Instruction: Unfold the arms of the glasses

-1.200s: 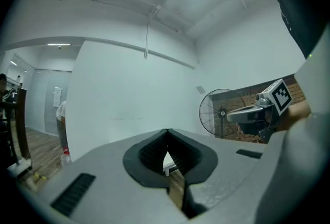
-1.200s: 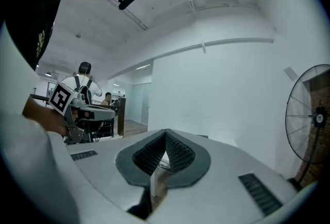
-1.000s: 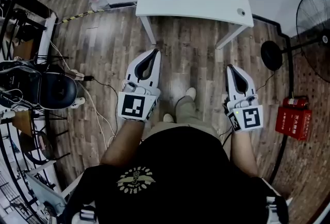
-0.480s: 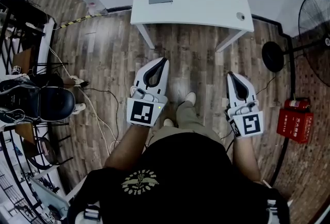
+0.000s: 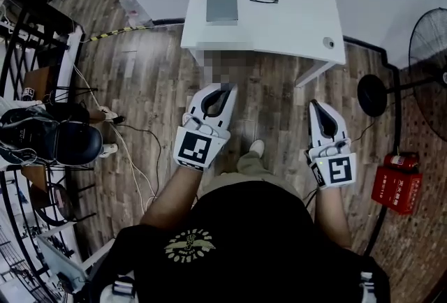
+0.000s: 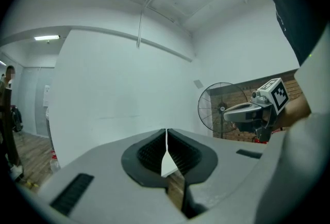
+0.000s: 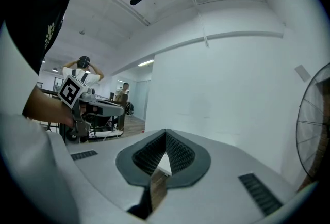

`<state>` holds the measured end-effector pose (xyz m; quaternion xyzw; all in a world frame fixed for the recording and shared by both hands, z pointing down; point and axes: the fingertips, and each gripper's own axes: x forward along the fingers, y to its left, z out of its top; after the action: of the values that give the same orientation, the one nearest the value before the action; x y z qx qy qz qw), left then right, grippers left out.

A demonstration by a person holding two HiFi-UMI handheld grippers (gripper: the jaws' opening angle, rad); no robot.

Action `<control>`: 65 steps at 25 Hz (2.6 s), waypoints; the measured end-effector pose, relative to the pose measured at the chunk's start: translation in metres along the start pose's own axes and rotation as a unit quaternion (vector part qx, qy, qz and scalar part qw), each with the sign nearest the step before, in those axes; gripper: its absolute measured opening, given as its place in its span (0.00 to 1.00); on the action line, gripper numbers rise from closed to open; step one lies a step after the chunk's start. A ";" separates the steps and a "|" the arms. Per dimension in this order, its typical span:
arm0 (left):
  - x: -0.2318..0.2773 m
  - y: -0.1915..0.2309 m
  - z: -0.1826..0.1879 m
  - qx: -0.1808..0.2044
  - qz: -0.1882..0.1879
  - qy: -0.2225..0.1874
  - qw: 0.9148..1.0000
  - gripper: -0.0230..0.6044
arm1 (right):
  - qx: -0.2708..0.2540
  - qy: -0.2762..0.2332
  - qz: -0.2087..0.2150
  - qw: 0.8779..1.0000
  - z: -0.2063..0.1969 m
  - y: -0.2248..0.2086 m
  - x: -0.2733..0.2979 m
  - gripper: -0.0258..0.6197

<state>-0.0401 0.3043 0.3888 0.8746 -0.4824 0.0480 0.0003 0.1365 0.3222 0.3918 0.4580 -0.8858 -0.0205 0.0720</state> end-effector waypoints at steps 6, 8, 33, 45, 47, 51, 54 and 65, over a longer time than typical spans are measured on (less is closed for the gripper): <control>0.029 0.007 0.012 -0.015 0.025 0.014 0.999 0.05 | -0.002 -0.009 0.015 1.000 0.008 -0.033 0.020 0.04; 0.036 0.006 0.018 -0.010 0.027 0.013 1.000 0.05 | -0.002 -0.009 0.025 1.000 0.008 -0.042 0.028 0.04; 0.052 0.058 0.003 0.021 0.075 0.041 0.996 0.05 | 0.037 -0.022 0.086 0.995 0.009 -0.057 0.122 0.04; 0.098 0.113 0.002 0.007 0.077 0.027 0.997 0.05 | 0.042 -0.007 0.078 0.996 0.006 -0.070 0.173 0.04; 0.097 0.123 -0.001 0.004 0.082 0.032 0.996 0.05 | 0.045 -0.007 0.078 0.996 0.008 -0.067 0.182 0.04; 0.100 0.136 -0.006 0.003 0.080 0.029 0.996 0.05 | 0.048 -0.001 0.088 0.995 0.005 -0.062 0.201 0.04; 0.105 0.146 -0.007 0.004 0.081 0.029 0.996 0.05 | 0.051 0.005 0.091 0.995 0.003 -0.060 0.212 0.04; 0.145 0.176 -0.021 -0.005 0.036 0.043 0.998 0.05 | 0.066 0.023 0.090 0.994 -0.007 -0.066 0.267 0.04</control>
<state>-0.1140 0.0889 0.4134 0.8539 -0.5131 0.0831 0.0242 0.0388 0.0670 0.4209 0.3807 -0.9209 0.0548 0.0637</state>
